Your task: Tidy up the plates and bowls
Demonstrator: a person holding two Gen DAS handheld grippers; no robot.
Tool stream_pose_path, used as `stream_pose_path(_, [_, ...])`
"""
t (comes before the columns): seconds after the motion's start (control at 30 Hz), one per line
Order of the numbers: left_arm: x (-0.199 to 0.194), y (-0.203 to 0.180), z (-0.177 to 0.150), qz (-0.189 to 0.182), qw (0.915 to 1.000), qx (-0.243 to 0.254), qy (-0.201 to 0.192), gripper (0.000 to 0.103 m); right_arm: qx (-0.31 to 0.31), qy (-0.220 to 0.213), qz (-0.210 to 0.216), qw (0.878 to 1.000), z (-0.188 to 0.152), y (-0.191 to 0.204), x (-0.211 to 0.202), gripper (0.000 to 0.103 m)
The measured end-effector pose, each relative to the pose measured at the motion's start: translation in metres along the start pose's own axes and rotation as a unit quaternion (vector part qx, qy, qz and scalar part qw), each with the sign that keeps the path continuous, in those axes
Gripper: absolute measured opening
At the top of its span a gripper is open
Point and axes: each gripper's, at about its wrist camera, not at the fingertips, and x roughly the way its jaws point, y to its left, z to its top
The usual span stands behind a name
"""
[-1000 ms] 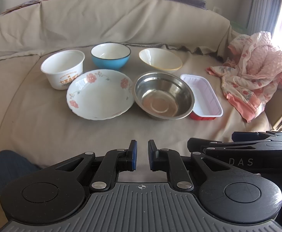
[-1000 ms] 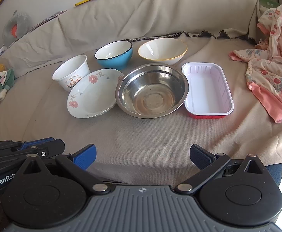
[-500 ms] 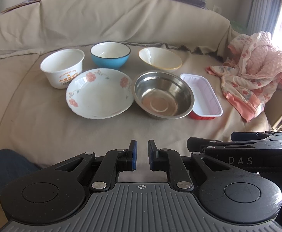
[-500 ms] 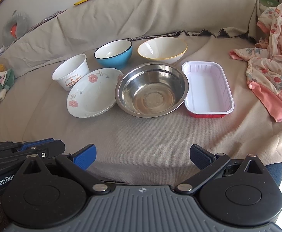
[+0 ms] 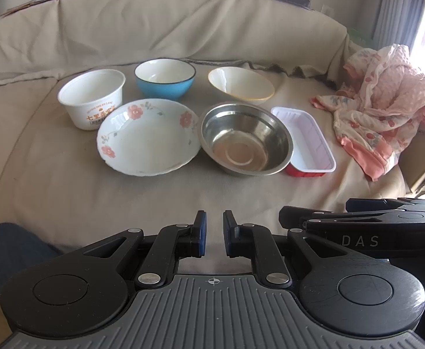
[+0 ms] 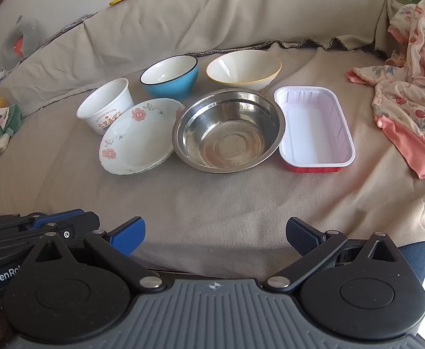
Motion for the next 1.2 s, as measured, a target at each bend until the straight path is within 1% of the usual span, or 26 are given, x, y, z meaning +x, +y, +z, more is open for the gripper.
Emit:
stream_pose_path(0.2, [0.001, 0.000, 0.001, -0.002, 1.0000, -0.001, 0.001, 0.015, 0.000, -0.001, -0.001, 1.000, 0.000, 0.000, 0.000, 0.103])
stream_pose_path(0.3, [0.005, 0.002, 0.004, -0.013, 0.9999, -0.006, 0.004, 0.014, 0.001, -0.004, 0.002, 1.000, 0.001, -0.001, 0.001, 0.103])
stream_pose_path(0.4, [0.016, 0.014, 0.015, -0.041, 0.9987, -0.031, -0.001, 0.014, 0.001, -0.034, 0.005, 0.999, 0.003, -0.004, 0.005, 0.103])
stream_pose_path(0.47, [0.026, 0.027, 0.027, -0.055, 0.9972, -0.049, -0.016, 0.014, -0.001, -0.060, 0.008, 0.998, 0.006, -0.009, 0.009, 0.103])
stream_pose_path(0.53, [0.035, 0.039, 0.040, -0.063, 0.9955, -0.060, -0.036, 0.015, 0.005, -0.075, 0.013, 0.997, 0.013, -0.016, 0.016, 0.103])
stream_pose_path(0.57, [0.040, 0.044, 0.045, -0.069, 0.9946, -0.061, -0.047, 0.015, 0.009, -0.077, 0.023, 0.997, 0.016, -0.020, 0.021, 0.103])
stream_pose_path(0.63, [0.052, 0.053, 0.054, -0.085, 0.9923, -0.061, -0.065, 0.015, 0.020, -0.071, 0.044, 0.996, 0.023, -0.028, 0.033, 0.103])
stream_pose_path(0.7, [0.069, 0.063, 0.063, -0.099, 0.9903, -0.068, -0.069, 0.015, 0.040, -0.064, 0.057, 0.996, 0.028, -0.037, 0.049, 0.103])
stream_pose_path(0.77, [0.089, 0.071, 0.072, -0.092, 0.9912, -0.075, -0.058, 0.015, 0.068, -0.053, 0.067, 0.994, 0.033, -0.046, 0.067, 0.103])
stream_pose_path(0.83, [0.106, 0.078, 0.079, -0.087, 0.9926, -0.069, -0.049, 0.015, 0.095, -0.035, 0.080, 0.992, 0.039, -0.054, 0.086, 0.103])
stream_pose_path(0.9, [0.117, 0.081, 0.084, -0.102, 0.9921, -0.058, -0.044, 0.015, 0.110, -0.014, 0.081, 0.990, 0.044, -0.059, 0.105, 0.103])
stream_pose_path(1.0, [0.129, 0.085, 0.091, -0.149, 0.9865, -0.061, -0.031, 0.015, 0.122, 0.000, 0.087, 0.989, 0.048, -0.062, 0.121, 0.103])
stream_pose_path(1.03, [0.133, 0.086, 0.093, -0.156, 0.9852, -0.065, -0.028, 0.015, 0.122, 0.006, 0.091, 0.988, 0.048, -0.062, 0.125, 0.103])
stream_pose_path(1.2, [0.154, 0.088, 0.099, -0.154, 0.9860, -0.059, -0.023, 0.015, 0.121, 0.038, 0.099, 0.987, 0.045, -0.064, 0.145, 0.103])
